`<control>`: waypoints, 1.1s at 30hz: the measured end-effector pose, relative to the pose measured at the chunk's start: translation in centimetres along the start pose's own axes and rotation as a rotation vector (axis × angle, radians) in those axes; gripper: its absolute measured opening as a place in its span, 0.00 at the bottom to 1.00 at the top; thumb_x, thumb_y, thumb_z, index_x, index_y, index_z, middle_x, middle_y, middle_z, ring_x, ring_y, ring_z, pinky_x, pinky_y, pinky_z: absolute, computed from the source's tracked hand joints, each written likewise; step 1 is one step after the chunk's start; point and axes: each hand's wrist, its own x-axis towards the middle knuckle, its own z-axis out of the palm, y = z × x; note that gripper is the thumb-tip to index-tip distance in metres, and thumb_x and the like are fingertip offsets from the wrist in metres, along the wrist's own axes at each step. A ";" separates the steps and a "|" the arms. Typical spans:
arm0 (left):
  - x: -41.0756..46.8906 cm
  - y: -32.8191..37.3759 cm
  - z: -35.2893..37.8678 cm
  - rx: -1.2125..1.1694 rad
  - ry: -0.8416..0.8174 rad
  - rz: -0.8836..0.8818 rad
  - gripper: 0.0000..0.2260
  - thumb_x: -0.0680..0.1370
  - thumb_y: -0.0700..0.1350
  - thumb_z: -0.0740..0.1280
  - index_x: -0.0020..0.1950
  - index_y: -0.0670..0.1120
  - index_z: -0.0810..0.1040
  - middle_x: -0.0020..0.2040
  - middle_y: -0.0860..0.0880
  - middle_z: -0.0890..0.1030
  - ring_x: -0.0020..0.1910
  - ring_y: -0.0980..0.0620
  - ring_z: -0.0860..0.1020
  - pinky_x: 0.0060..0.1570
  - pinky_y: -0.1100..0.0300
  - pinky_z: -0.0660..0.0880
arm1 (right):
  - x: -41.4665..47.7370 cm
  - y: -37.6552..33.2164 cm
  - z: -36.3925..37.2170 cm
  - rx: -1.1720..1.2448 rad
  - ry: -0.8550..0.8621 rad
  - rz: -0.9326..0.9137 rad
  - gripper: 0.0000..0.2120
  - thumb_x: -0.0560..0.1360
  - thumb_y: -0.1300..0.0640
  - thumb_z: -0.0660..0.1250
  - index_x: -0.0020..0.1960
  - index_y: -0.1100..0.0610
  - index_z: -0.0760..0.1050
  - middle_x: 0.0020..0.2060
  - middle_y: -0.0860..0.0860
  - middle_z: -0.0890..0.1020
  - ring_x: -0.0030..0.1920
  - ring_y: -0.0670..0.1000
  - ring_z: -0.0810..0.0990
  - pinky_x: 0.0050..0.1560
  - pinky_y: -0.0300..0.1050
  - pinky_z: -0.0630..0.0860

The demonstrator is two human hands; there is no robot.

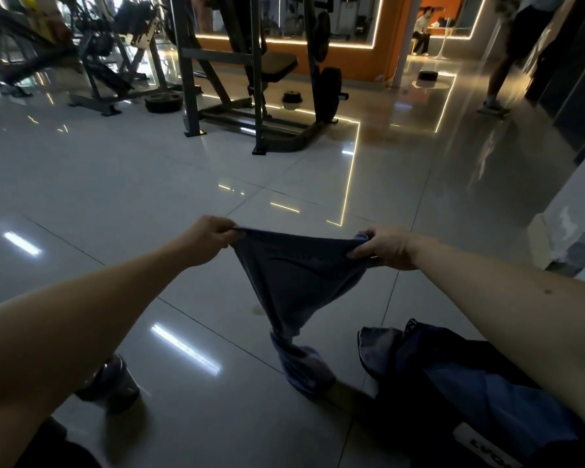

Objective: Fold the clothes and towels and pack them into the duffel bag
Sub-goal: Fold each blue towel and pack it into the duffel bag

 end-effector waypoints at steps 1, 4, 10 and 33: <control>0.1 0.6 -0.5 -0.051 0.052 -0.007 0.12 0.81 0.45 0.67 0.46 0.38 0.82 0.38 0.41 0.79 0.38 0.49 0.75 0.43 0.55 0.73 | -0.4 -0.7 -0.2 -0.037 0.023 -0.012 0.15 0.70 0.60 0.78 0.52 0.59 0.76 0.55 0.60 0.80 0.58 0.59 0.80 0.61 0.55 0.79; 0.7 2.9 -2.3 -0.201 0.191 -0.027 0.14 0.82 0.45 0.65 0.38 0.41 0.77 0.34 0.46 0.76 0.36 0.47 0.75 0.43 0.49 0.76 | -1.0 -3.0 -0.9 -0.096 0.123 -0.086 0.27 0.59 0.47 0.84 0.51 0.58 0.78 0.52 0.61 0.83 0.55 0.61 0.82 0.58 0.59 0.81; 0.4 9.0 -7.4 -0.110 0.380 0.036 0.18 0.83 0.47 0.64 0.34 0.46 0.71 0.30 0.48 0.71 0.30 0.50 0.67 0.32 0.57 0.63 | -3.3 -9.7 -3.2 0.025 0.139 -0.226 0.15 0.73 0.61 0.76 0.57 0.60 0.76 0.56 0.61 0.81 0.56 0.59 0.82 0.56 0.54 0.81; -1.3 14.4 -15.9 -0.057 0.507 0.140 0.07 0.81 0.46 0.67 0.43 0.47 0.79 0.37 0.50 0.77 0.34 0.56 0.73 0.33 0.63 0.67 | -7.3 -19.2 -6.2 -0.220 0.455 -0.407 0.06 0.76 0.51 0.72 0.50 0.53 0.82 0.48 0.52 0.83 0.45 0.49 0.79 0.44 0.45 0.76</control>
